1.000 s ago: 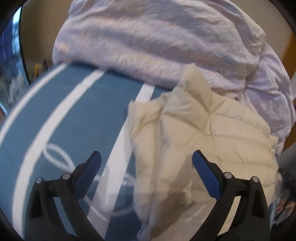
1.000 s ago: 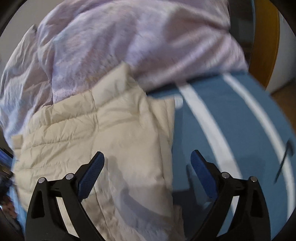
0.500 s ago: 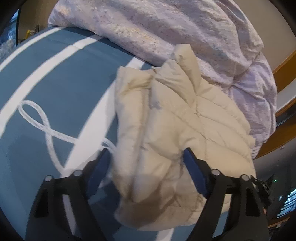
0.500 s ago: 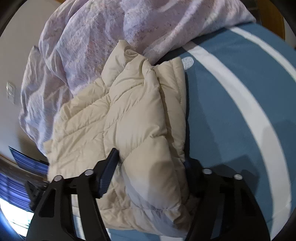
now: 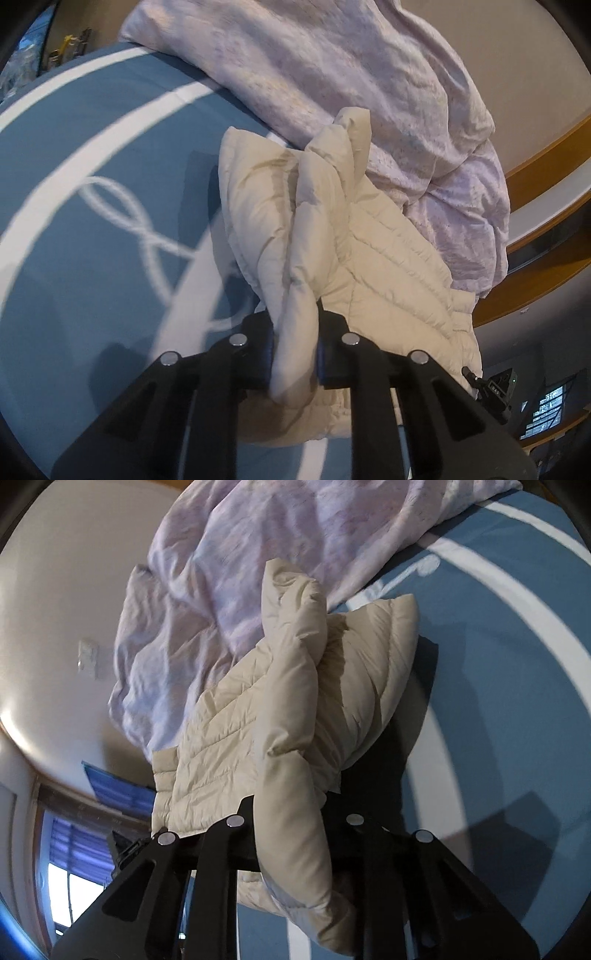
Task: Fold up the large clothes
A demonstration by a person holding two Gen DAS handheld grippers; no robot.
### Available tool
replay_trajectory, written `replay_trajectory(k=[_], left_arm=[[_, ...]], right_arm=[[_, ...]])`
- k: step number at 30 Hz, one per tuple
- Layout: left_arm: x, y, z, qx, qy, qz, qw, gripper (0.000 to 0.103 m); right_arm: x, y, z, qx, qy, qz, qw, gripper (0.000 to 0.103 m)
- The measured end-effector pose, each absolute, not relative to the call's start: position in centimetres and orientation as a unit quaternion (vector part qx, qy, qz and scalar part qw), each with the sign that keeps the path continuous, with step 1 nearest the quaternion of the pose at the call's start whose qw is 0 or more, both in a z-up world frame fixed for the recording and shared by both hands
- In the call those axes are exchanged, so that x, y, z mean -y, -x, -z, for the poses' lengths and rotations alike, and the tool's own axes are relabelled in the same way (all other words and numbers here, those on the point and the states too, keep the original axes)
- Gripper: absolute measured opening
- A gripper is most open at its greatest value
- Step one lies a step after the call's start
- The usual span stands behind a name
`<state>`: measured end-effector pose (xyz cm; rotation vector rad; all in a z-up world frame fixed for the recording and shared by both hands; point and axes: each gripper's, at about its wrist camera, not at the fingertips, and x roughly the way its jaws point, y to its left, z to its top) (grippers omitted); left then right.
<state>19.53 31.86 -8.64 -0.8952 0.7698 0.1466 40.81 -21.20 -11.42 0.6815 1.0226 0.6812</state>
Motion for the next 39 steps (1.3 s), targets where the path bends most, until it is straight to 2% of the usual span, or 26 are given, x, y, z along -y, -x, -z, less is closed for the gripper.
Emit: replay_trajectory(k=[13, 18, 20, 22, 23, 25, 28, 31, 34, 36, 39], left_arm=[[-33.0, -12.8, 8.7, -0.373, 0.413, -0.069, 0.828, 0.018], [-33.2, -12.4, 9.1, -0.372, 0.426, -0.068, 0.822, 0.02], [-33.2, -12.5, 9.2, -0.377, 0.423, -0.078, 0.82, 0.026], [-33.2, -12.3, 9.3, -0.38, 0.421, -0.089, 0.819, 0.037], [-33.3, -12.3, 9.3, -0.381, 0.421, -0.092, 0.818, 0.04], [-33.3, -12.2, 9.3, -0.382, 0.418, -0.1, 0.818, 0.057], [-33.2, -12.1, 9.2, -0.384, 0.411, -0.108, 0.82, 0.071], [-33.0, -12.4, 9.0, -0.39, 0.397, -0.119, 0.822, 0.077], [-32.7, -12.6, 9.1, -0.39, 0.392, -0.123, 0.824, 0.077], [-32.4, -12.7, 9.3, -0.393, 0.392, -0.124, 0.823, 0.077], [-32.1, -12.9, 9.4, -0.395, 0.393, -0.127, 0.821, 0.077]], right_arm=[[20.2, -34.5, 13.1, -0.498, -0.259, -0.298, 0.772, 0.02], [19.5, -33.2, 11.8, -0.488, -0.195, -0.259, 0.81, 0.025], [19.2, -32.9, 11.1, -0.478, -0.166, -0.226, 0.833, 0.038], [18.9, -32.6, 10.1, -0.458, -0.14, -0.189, 0.857, 0.045], [18.6, -32.2, 9.4, -0.441, -0.126, -0.17, 0.872, 0.048], [18.1, -31.6, 8.4, -0.411, -0.106, -0.152, 0.893, 0.053], [16.6, -30.5, 6.9, -0.372, -0.085, -0.155, 0.911, 0.057], [14.4, -29.8, 6.2, -0.354, -0.061, -0.179, 0.916, 0.058], [11.7, -28.7, 6.1, -0.336, -0.018, -0.188, 0.923, 0.058], [11.0, -27.7, 5.2, -0.288, 0.01, -0.144, 0.947, 0.058], [10.8, -27.6, 4.2, -0.272, -0.003, -0.133, 0.953, 0.058]])
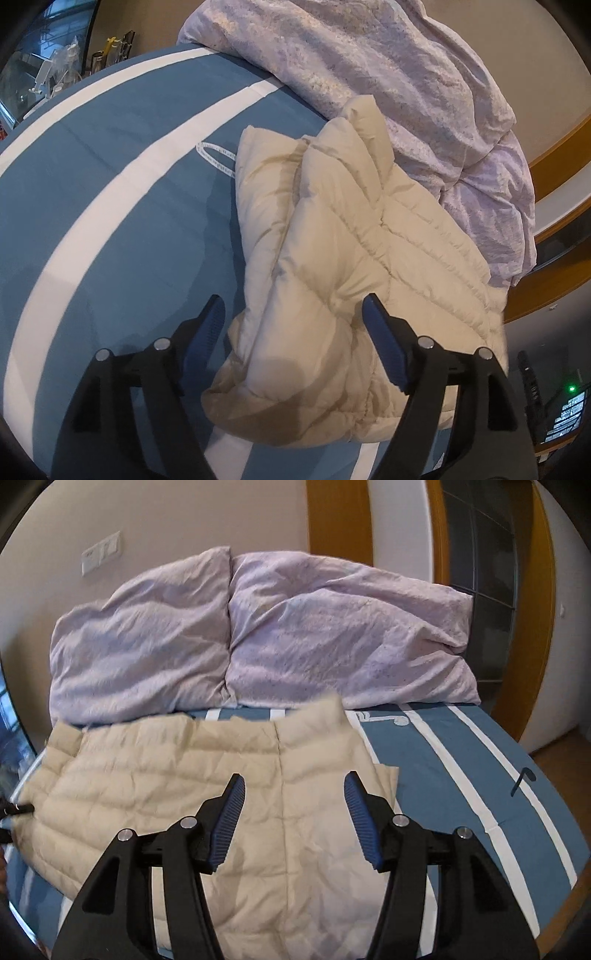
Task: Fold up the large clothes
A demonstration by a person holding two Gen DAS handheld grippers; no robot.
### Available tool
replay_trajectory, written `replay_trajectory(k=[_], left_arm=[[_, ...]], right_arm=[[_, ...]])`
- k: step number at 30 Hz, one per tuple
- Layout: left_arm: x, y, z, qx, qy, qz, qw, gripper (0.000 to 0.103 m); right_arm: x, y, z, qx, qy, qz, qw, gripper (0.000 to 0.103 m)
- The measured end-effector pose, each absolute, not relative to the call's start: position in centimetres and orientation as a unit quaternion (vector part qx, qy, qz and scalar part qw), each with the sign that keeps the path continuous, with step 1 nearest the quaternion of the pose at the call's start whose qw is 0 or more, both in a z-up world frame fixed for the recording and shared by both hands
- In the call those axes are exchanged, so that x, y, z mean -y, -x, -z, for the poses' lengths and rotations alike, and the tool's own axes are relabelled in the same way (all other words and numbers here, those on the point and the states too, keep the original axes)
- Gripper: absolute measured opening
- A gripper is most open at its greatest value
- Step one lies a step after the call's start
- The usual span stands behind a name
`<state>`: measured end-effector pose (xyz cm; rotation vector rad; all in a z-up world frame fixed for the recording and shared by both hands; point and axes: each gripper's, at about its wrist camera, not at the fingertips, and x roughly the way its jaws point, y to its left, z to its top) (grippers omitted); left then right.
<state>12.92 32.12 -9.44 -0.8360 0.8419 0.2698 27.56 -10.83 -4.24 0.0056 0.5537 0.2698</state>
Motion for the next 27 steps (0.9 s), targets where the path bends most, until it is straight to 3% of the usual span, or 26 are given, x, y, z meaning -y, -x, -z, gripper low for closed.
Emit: replay_trajectory(k=[10, 27], left_arm=[[-31.9, -13.3, 10.0, -0.397, 0.401, -0.125, 0.816, 0.077], [-31.1, -13.4, 9.9, -0.394, 0.388, -0.125, 0.823, 0.081]], right_arm=[[6.0, -28.0, 7.2, -0.347, 0.0, -0.246, 0.905, 0.058], [2.9, -26.6, 9.3, -0.365, 0.015, -0.255, 0.896, 0.058]])
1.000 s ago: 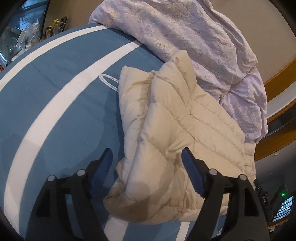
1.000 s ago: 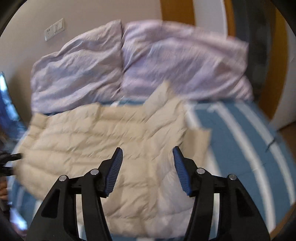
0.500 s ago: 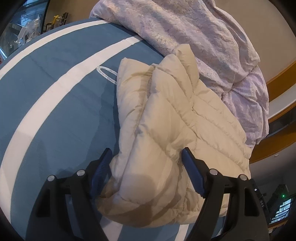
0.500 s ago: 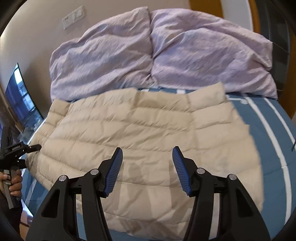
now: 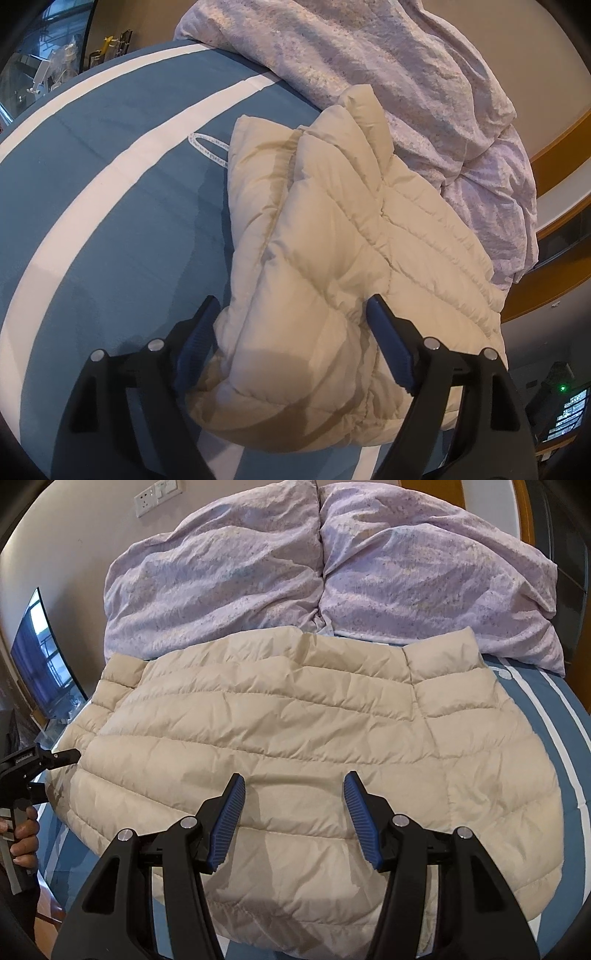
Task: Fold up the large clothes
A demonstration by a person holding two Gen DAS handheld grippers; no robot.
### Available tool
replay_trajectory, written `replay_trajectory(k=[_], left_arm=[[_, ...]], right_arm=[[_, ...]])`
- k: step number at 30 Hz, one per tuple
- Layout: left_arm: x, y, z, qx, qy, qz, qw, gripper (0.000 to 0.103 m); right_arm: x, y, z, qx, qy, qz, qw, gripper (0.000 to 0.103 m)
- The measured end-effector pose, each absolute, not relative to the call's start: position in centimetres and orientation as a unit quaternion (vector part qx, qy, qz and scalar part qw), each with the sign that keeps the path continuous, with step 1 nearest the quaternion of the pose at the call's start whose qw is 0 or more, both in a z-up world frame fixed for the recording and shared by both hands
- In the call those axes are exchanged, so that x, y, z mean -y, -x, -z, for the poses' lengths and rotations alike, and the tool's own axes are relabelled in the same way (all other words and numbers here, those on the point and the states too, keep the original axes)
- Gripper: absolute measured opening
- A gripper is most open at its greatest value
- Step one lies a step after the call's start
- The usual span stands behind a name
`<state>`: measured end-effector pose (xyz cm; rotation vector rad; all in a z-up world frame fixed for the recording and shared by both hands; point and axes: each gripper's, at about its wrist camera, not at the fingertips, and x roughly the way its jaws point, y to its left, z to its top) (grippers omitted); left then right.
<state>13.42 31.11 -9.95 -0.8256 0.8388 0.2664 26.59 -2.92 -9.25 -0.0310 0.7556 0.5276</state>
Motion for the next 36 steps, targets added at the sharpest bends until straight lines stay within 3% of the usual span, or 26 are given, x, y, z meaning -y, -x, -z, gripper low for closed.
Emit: replay_trajectory(k=[12, 25, 32, 36], left_arm=[[-30.5, -14.2, 9.9, -0.394, 0.366, -0.131, 0.833, 0.088], [-30.0, -14.8, 10.1, -0.392, 0.356, -0.136, 0.837, 0.088], [-29.9, -14.8, 10.3, -0.387, 0.372, -0.127, 0.834, 0.072], [-30.0, -14.7, 10.4, -0.381, 0.395, -0.103, 0.83, 0.039]], right_arm=[[1.6, -26.8, 11.0, -0.376, 0.037, -0.243, 0.893, 0.058], [1.3, -26.5, 12.3, -0.398, 0.071, -0.225, 0.886, 0.058], [1.9, -27.0, 12.9, -0.407, 0.06, -0.233, 0.881, 0.058], [2.0, -27.0, 13.0, -0.408, 0.058, -0.235, 0.88, 0.058]])
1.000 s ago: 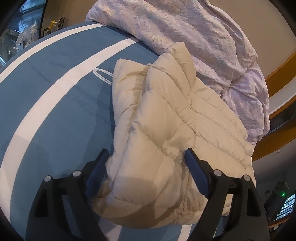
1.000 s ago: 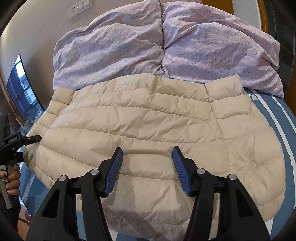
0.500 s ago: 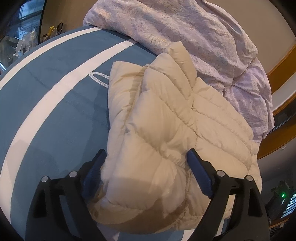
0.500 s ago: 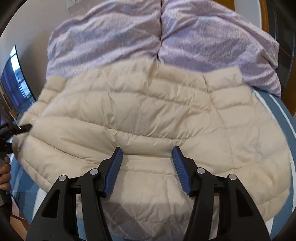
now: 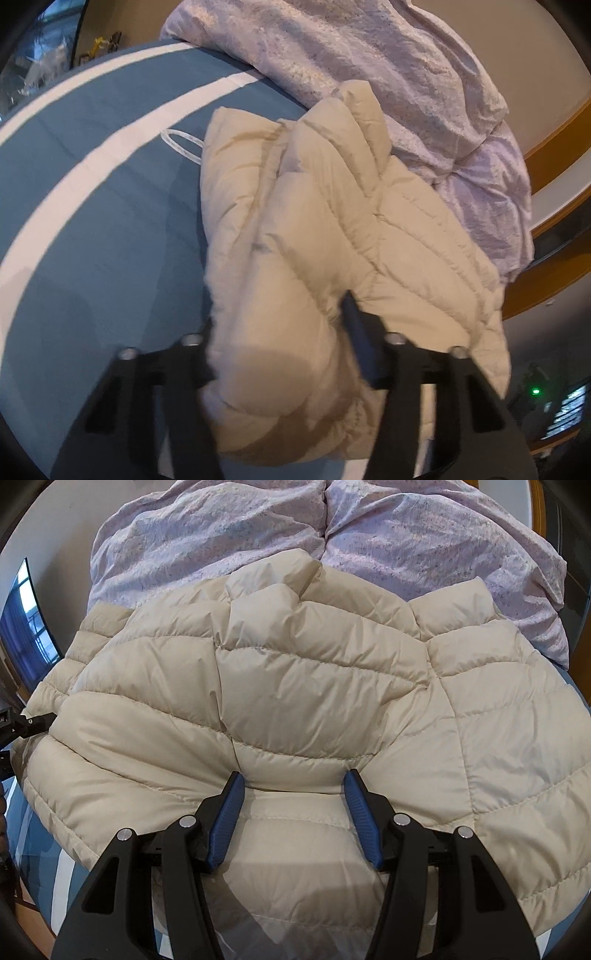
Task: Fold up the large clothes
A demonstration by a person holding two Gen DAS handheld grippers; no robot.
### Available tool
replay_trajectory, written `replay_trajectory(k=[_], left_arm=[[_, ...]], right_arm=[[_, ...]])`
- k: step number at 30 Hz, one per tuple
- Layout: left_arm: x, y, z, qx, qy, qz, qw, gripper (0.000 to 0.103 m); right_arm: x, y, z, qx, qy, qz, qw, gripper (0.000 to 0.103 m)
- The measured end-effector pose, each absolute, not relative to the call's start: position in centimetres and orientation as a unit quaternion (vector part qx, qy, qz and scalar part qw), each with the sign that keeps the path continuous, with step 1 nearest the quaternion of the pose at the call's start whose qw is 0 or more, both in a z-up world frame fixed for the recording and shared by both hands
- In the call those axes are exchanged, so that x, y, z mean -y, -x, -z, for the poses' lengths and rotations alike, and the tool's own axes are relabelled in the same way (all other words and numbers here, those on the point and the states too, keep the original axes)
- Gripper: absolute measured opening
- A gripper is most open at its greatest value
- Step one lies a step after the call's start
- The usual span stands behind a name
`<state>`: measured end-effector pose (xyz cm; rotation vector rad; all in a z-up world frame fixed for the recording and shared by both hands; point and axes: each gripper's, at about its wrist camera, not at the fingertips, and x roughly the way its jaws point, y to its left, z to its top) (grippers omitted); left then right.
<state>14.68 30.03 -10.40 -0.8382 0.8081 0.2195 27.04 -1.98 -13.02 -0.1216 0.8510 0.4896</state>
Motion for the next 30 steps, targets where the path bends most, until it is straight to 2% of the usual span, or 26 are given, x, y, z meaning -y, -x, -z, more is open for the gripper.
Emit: replay_trajectory(k=[1, 3, 6, 18, 30], left_arm=[[-30.1, -14.6, 10.1, -0.375, 0.4, -0.095, 0.831, 0.031], [-30.2, -14.4, 9.3, -0.365, 0.408, -0.081, 0.833, 0.024], [-29.9, -14.3, 7.5, -0.346, 0.407, -0.063, 0.843, 0.02], [-25.7, -15.4, -0.2, -0.274, 0.407, 0.041, 0.871, 0.019], [-18.2, -18.9, -3.1, -0.26, 0.4, 0.149, 0.866, 0.019]], right_arm=[[2.1, -27.1, 13.0, -0.409, 0.058, -0.236, 0.88, 0.058], [2.0, -27.0, 13.1, -0.409, 0.058, -0.237, 0.879, 0.058], [1.8, -27.0, 13.1, -0.41, 0.057, -0.237, 0.879, 0.058], [1.6, -27.3, 13.1, -0.414, 0.059, -0.236, 0.877, 0.058], [1.9, -27.4, 13.4, -0.415, 0.06, -0.237, 0.876, 0.058]])
